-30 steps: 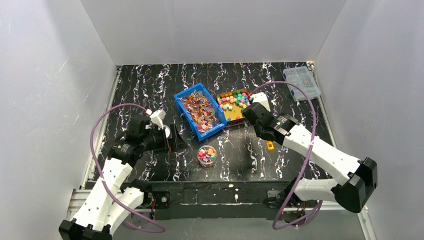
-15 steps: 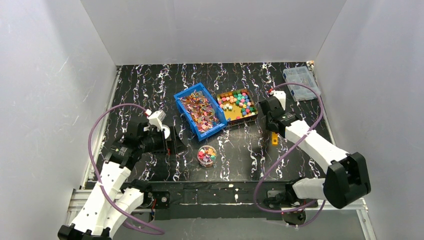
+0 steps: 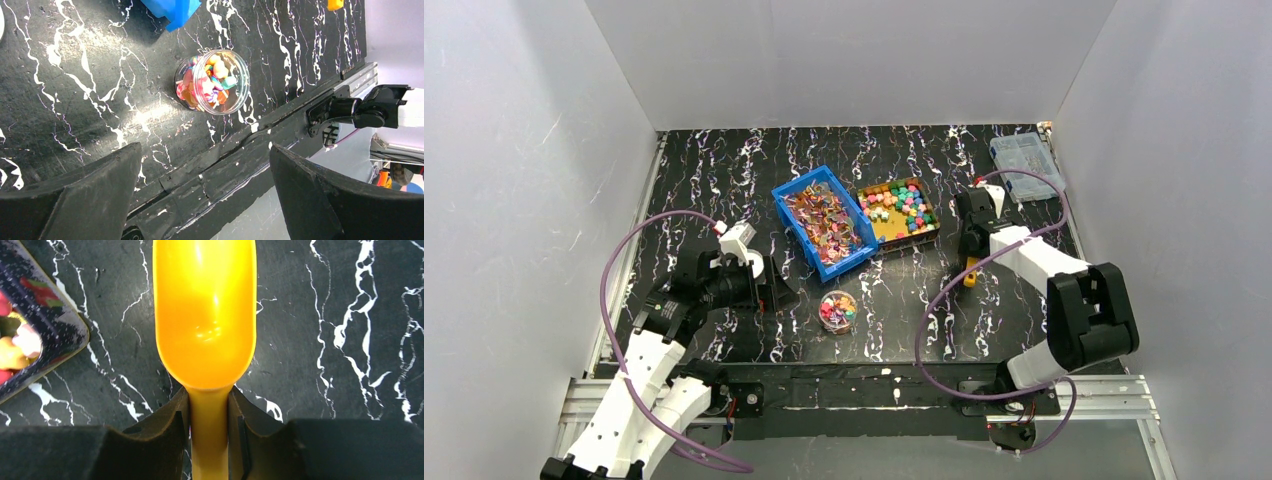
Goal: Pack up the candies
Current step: Place the spatula at the center of the board, then move the storage box to the center of the board.
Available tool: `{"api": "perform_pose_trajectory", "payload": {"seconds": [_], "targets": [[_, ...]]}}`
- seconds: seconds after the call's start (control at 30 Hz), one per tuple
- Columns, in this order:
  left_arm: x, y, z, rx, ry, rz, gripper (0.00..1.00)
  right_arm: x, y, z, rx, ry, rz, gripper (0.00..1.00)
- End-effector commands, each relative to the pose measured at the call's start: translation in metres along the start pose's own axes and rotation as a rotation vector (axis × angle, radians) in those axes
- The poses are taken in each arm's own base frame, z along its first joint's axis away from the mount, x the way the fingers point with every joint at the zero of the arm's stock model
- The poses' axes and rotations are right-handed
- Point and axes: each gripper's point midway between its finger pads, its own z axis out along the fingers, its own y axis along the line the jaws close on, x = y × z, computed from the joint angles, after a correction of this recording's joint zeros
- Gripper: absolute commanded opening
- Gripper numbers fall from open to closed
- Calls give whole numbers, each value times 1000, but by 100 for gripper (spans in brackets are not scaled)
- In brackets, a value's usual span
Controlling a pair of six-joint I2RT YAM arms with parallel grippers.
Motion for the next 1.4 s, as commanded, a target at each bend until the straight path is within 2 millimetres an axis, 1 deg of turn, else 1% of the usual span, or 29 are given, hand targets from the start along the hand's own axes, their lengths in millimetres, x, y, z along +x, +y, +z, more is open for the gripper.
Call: {"api": "perform_pose_trajectory", "payload": {"seconds": [0.0, 0.13, 0.27, 0.33, 0.4, 0.47, 0.53, 0.63, 0.73, 0.8, 0.93, 1.03, 1.23, 1.37], "targets": [[3, 0, 0, 8, 2, 18, 99, -31, 9, 12, -22, -60, 91, 1], [3, 0, 0, 8, -5, 19, 99, -27, 7, 27, 4, -37, 104, 3], [3, 1, 0, 6, -3, 17, 99, -22, 8, 38, 12, -9, 100, 10], [3, 1, 0, 5, -2, 17, 99, -18, 9, 41, 13, 11, 98, 17], [3, 1, 1, 3, -2, 16, 99, -18, 10, 42, 12, 16, 102, 21], [3, 1, 1, 3, -3, 16, 99, -18, 11, 41, 8, 20, 104, 31], [4, 1, 1, 5, -1, 16, 99, -20, 11, 40, 5, 17, 105, 38], [3, 1, 1, 5, -2, 17, 99, -27, 10, 34, 4, 3, 103, 44], [3, 1, 1, 7, -3, 18, 99, -37, 10, 25, -8, -20, 97, 57], [3, 1, 1, 8, -2, 17, 99, -40, 9, 20, -14, -21, 87, 61], [3, 0, 1, 11, -4, 18, 99, -52, 7, 5, -26, -45, 81, 62], [3, 0, 1, 13, -6, 19, 99, -60, 12, -6, -76, -68, 76, 63], [3, 0, 1, 14, -4, 18, 99, -63, 34, -24, -215, -40, 30, 63], [4, 0, 1, 10, -3, 15, 99, -63, 60, -44, -338, -38, -9, 62]]}}
